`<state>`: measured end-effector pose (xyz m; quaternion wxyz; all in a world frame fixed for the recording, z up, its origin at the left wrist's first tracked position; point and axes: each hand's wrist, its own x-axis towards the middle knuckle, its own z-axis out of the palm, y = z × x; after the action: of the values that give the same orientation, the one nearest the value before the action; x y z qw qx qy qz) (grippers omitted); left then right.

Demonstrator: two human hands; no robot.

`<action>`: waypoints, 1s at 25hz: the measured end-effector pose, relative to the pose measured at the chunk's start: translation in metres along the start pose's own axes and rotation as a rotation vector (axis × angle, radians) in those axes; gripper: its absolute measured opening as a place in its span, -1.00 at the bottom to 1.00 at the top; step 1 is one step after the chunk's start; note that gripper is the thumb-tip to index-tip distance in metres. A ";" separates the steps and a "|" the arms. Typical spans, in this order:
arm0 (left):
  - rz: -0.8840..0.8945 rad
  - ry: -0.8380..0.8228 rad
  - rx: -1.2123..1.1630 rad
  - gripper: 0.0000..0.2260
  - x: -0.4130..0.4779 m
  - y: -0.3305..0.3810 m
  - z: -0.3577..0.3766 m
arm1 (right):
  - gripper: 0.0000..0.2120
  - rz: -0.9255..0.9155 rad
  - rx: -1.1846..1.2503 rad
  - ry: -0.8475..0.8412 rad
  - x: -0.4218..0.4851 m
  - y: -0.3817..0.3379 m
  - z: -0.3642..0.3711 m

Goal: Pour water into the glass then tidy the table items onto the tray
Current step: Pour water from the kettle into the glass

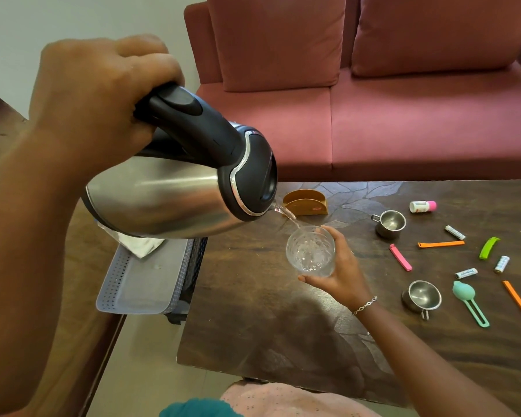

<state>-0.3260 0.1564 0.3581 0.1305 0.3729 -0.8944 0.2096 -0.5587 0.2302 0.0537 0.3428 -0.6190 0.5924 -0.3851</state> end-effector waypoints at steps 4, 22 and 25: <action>0.003 0.010 0.000 -0.64 0.001 -0.001 0.000 | -0.07 -0.004 -0.005 0.004 -0.001 0.000 0.000; 0.023 -0.035 0.001 -0.62 -0.003 -0.001 -0.006 | -0.07 0.005 0.003 0.017 -0.009 0.001 0.000; 0.022 -0.041 0.003 -0.59 -0.004 -0.001 -0.008 | -0.07 0.007 0.000 0.017 -0.011 0.001 0.000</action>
<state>-0.3220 0.1615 0.3639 0.1093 0.3674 -0.9006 0.2047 -0.5587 0.2409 0.0520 0.3392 -0.6137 0.5977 -0.3888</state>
